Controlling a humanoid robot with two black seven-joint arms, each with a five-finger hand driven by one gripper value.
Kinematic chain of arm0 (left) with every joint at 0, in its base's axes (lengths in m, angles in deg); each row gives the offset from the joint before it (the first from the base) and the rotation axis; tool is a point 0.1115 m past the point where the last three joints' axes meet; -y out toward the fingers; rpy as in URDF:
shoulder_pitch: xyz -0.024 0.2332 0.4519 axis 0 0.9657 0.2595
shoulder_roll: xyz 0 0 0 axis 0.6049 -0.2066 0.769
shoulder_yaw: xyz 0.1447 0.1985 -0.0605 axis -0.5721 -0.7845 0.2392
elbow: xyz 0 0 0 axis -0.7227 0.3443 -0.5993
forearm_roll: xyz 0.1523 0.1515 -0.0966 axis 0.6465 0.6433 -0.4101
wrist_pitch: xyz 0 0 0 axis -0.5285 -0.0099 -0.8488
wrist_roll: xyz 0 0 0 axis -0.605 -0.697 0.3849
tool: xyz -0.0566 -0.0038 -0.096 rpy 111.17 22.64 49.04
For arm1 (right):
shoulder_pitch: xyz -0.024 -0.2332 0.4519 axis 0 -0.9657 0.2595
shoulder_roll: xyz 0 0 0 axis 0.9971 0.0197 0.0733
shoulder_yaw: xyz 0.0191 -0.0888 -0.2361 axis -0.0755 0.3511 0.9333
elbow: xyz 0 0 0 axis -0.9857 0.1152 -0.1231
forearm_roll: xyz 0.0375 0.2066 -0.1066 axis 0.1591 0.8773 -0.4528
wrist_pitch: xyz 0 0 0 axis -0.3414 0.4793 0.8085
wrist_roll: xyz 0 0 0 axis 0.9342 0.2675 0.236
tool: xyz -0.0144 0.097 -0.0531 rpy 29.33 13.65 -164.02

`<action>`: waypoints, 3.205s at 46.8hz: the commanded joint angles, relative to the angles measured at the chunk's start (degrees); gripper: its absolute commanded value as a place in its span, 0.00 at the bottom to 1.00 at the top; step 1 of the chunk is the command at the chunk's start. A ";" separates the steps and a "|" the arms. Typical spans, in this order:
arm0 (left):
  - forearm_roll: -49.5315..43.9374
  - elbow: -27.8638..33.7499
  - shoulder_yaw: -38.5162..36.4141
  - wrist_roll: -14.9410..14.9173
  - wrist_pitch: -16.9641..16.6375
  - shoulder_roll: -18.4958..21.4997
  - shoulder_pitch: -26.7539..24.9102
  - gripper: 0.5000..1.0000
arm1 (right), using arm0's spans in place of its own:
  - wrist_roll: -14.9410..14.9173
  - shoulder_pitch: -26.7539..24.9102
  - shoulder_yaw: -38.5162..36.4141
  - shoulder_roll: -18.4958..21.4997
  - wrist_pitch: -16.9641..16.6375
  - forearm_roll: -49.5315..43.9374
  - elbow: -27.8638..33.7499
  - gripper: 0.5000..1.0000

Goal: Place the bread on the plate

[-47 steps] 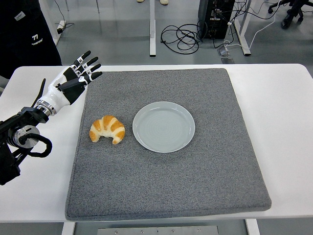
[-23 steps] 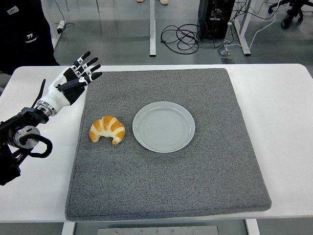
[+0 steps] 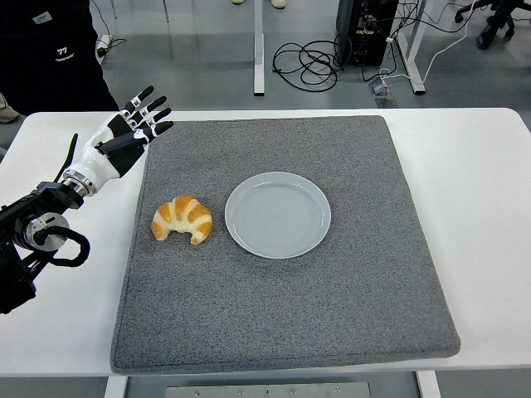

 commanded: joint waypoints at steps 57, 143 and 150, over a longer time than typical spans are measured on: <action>1.32 5.61 -21.78 -1.06 -4.39 8.86 -16.70 0.90 | -0.09 0.00 -0.04 0.00 0.00 0.00 0.00 1.00; 51.33 33.14 -29.87 -2.73 -21.35 20.29 -14.15 0.90 | -0.01 0.44 -0.04 0.00 0.00 0.00 -0.09 1.00; 51.42 32.96 -29.96 -2.64 -23.38 19.24 -13.19 0.90 | -0.01 0.36 0.05 0.00 0.00 0.00 0.00 1.00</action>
